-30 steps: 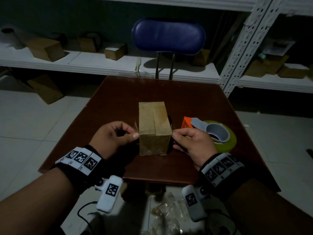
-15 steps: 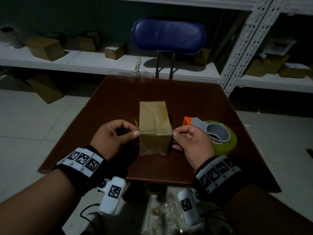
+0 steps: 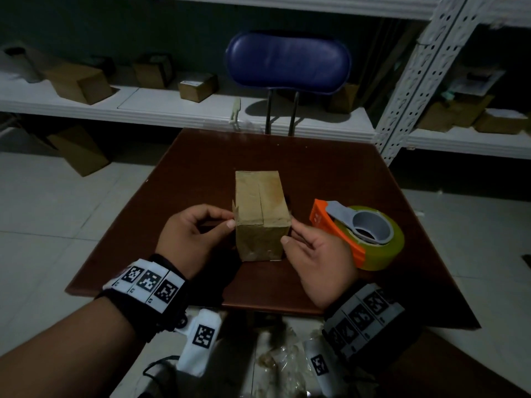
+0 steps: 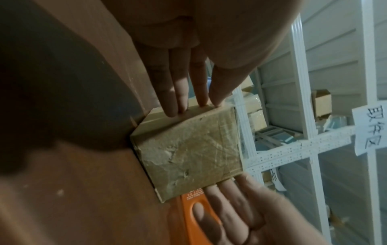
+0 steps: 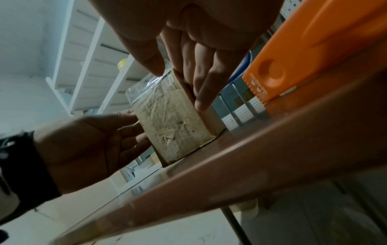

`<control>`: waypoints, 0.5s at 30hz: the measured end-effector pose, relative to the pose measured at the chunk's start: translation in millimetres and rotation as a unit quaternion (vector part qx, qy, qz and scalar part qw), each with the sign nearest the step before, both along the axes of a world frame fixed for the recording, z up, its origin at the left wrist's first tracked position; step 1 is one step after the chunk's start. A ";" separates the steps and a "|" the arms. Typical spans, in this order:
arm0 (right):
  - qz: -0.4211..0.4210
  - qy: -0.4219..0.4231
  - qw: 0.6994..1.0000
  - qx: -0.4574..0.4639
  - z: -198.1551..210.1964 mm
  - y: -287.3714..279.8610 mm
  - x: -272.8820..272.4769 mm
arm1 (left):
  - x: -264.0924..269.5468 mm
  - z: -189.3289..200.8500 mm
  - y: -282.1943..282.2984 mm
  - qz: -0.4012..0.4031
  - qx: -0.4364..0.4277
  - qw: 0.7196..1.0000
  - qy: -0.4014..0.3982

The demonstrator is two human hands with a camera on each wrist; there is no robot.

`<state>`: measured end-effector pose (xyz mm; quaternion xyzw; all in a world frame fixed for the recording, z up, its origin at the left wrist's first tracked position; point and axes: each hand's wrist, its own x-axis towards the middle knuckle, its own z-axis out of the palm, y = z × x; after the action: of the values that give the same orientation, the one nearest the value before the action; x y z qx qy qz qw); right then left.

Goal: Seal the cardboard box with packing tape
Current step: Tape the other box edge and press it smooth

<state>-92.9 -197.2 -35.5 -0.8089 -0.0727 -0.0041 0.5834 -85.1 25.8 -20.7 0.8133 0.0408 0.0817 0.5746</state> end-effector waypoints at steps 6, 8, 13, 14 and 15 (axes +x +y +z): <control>0.000 -0.006 0.999 -0.037 2.9 0.0 1.1 | -2.4 1.1 -3.7 -0.022 0.003 1.000 -0.022; -0.015 0.011 0.999 -0.029 4.1 -0.1 1.8 | -2.3 2.2 -2.5 -0.032 0.021 0.999 -0.030; -0.019 0.027 0.999 -0.002 11.4 -3.4 3.5 | -3.2 4.8 -2.5 -0.063 0.072 0.993 -0.064; -0.014 0.024 1.000 -0.004 12.6 -3.3 3.0 | -2.4 4.3 -2.3 -0.066 0.078 0.992 -0.067; -0.011 0.019 1.000 -0.010 13.0 -3.6 2.5 | -1.3 3.3 -1.7 -0.071 0.078 0.992 -0.069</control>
<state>-90.4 -200.7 -22.5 -0.8152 -0.0527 0.0050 0.5767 -86.4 24.1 -17.5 0.8487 -0.0631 0.0995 0.5156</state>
